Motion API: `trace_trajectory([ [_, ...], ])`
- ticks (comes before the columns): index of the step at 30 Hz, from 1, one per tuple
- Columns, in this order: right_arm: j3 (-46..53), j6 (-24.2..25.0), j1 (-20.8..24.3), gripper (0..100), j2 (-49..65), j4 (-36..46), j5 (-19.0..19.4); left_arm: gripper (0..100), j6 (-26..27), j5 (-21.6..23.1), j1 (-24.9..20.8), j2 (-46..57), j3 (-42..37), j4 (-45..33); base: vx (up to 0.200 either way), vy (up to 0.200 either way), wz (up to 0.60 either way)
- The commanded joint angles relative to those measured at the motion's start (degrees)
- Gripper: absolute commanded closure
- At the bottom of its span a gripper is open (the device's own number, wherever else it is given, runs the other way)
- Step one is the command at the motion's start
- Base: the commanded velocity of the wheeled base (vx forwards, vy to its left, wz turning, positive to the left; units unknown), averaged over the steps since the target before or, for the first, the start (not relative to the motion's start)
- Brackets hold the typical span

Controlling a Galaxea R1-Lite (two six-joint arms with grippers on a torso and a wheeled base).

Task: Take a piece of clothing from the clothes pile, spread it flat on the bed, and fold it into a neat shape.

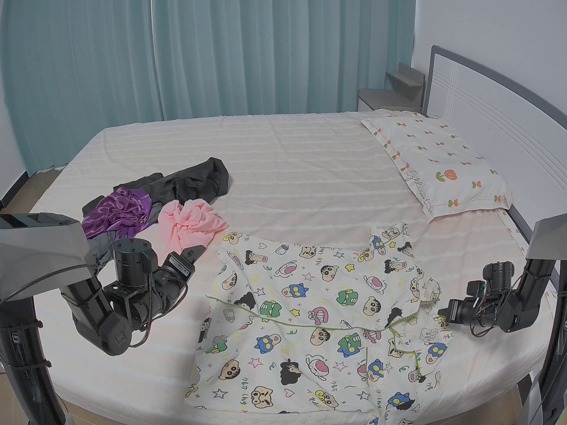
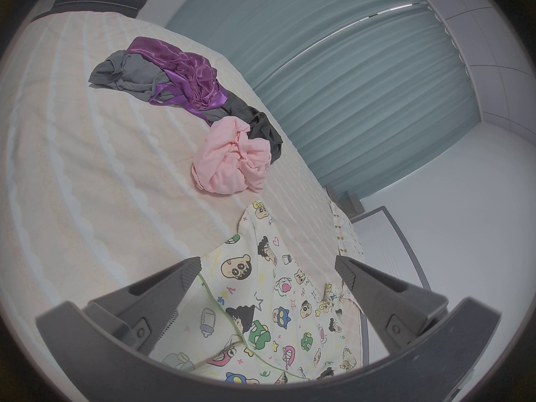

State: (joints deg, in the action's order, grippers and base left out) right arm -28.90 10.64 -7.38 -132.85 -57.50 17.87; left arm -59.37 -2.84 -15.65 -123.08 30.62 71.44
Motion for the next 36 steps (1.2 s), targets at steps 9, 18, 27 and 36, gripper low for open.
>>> trace_trajectory([
  [9, -0.2, -0.5, -7.3, 100, 3.6, 0.1, -0.6, 0, 0.0, -0.1, -0.1, -0.2, -0.1, 0.0, 0.0, 0.0, 0.0],
  [18, -1.8, -0.5, -9.1, 100, 3.6, 0.5, -0.6, 0, 0.0, -0.1, -0.1, -1.0, -0.2, 0.0, 0.0, 0.0, 0.0],
  [27, -4.1, -0.4, -10.9, 0, 1.3, 0.5, -0.6, 0, 0.0, -0.1, -0.1, -1.0, -0.2, 0.0, 0.0, 0.0, 0.0],
  [36, -2.7, 0.2, -11.7, 0, 5.1, 0.1, -0.7, 0, 0.5, 2.1, -0.5, -0.9, -2.6, 0.5, 0.0, 0.0, 0.0],
])
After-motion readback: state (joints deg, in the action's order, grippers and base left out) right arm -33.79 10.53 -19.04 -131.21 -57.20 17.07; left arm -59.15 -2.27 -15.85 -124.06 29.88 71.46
